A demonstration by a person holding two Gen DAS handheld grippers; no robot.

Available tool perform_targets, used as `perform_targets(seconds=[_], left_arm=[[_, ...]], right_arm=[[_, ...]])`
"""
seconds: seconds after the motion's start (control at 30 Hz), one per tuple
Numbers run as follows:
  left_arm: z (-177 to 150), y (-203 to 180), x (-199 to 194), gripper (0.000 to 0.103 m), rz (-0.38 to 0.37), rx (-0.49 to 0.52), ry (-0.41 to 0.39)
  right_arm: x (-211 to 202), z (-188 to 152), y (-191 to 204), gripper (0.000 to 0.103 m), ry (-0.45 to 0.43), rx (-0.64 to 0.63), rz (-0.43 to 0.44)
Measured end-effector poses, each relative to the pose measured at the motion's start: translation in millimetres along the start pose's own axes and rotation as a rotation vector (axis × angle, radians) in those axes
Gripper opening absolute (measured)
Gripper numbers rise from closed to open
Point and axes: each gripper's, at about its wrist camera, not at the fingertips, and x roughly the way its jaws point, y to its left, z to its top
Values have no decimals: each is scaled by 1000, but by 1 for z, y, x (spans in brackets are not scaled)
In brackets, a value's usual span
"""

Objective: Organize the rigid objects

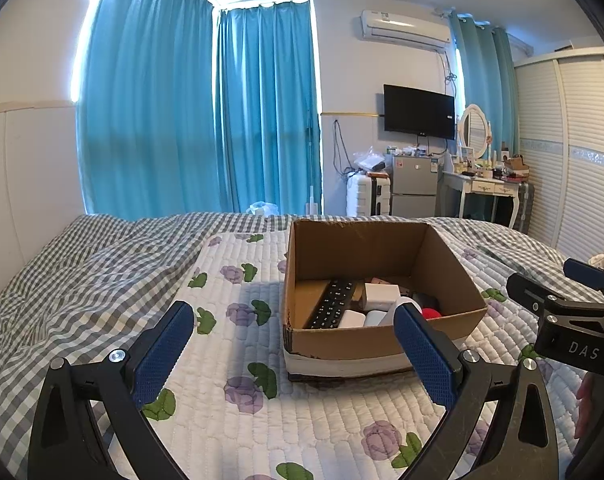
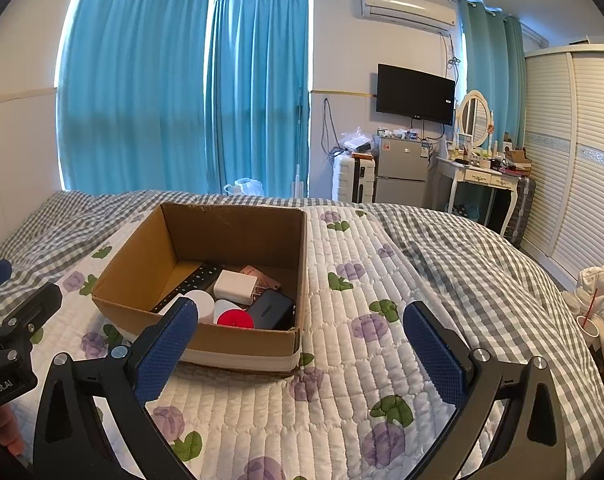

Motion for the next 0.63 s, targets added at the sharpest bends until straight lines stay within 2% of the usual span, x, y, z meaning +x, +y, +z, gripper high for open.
perform_targets(seconds=[0.63], left_arm=[[-2, -6, 0, 102, -9, 26, 5]], right_arm=[[3, -2, 3, 103, 21, -7, -6]])
